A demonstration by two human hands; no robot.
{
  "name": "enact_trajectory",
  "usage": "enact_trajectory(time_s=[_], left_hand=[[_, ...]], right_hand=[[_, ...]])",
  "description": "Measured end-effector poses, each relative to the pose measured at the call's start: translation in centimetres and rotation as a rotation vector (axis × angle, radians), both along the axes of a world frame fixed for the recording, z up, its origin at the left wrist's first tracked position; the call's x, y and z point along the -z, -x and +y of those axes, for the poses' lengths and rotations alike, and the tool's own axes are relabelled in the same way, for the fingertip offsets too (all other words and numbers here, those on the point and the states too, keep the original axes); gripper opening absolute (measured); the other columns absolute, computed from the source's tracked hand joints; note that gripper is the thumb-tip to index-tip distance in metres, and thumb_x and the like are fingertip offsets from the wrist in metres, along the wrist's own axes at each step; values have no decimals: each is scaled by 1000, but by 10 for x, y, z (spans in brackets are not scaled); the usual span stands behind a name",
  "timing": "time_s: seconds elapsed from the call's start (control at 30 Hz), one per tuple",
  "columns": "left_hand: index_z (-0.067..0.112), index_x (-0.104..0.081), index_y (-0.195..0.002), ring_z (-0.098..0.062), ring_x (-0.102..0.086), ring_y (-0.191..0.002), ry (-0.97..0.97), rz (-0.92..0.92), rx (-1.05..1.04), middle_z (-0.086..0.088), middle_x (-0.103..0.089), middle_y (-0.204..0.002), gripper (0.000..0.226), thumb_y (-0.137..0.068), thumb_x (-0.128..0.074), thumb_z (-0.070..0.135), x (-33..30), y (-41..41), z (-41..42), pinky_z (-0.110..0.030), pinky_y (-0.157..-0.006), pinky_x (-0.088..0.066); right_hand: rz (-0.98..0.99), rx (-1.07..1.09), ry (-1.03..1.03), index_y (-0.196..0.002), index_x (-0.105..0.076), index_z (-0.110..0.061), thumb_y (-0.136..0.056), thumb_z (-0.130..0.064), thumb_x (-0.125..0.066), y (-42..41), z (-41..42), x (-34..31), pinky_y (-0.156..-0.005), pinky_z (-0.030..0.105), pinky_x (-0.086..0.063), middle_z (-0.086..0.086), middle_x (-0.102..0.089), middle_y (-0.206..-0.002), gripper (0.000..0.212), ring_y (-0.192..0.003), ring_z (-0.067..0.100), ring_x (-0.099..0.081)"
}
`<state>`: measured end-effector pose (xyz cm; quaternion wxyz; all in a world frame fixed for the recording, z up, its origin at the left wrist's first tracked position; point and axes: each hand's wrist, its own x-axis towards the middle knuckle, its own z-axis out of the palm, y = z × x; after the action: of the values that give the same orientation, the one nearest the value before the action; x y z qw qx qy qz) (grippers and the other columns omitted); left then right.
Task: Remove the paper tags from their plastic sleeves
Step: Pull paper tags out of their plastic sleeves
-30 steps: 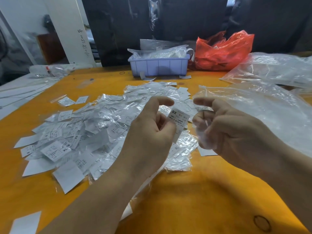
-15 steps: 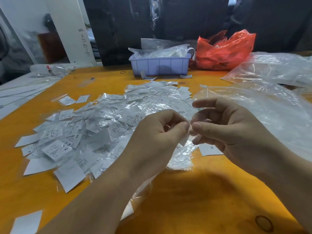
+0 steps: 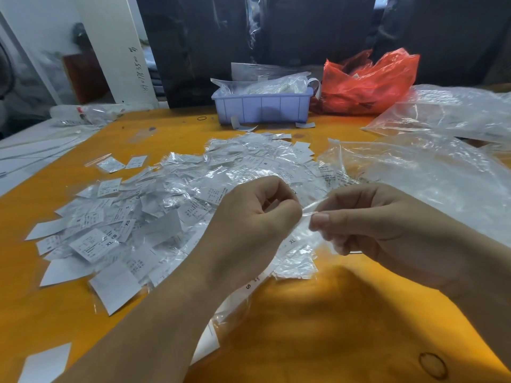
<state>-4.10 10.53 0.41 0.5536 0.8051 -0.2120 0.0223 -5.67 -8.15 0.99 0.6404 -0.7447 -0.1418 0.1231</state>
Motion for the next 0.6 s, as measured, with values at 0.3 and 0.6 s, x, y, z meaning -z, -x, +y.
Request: enact_trajectory(time_s=[0.3,0.6], left_hand=[[10,-65,-76,-10,-48,-58,107,17,-26,-17,-57,-71,26,-83,-61,35,1,0,0,-19,-51,-40],[26,-65,-98,-2,-61,-67,199,60,-53,6,-67,-77,14,-88,-69,16,5,-4,2,-14,-61,-48]], right_hand=[[18,-134,49,-71,-72,-8,-73,-20,-73,2,0,0,-53,25,-39,4,-51,-60,13,-57,14,-45],[-13,215,-200,-75,-68,2,-57,-30,-78,-5,0,3,-43,23,-29,6,-34,-54,38,-49,15,-29]])
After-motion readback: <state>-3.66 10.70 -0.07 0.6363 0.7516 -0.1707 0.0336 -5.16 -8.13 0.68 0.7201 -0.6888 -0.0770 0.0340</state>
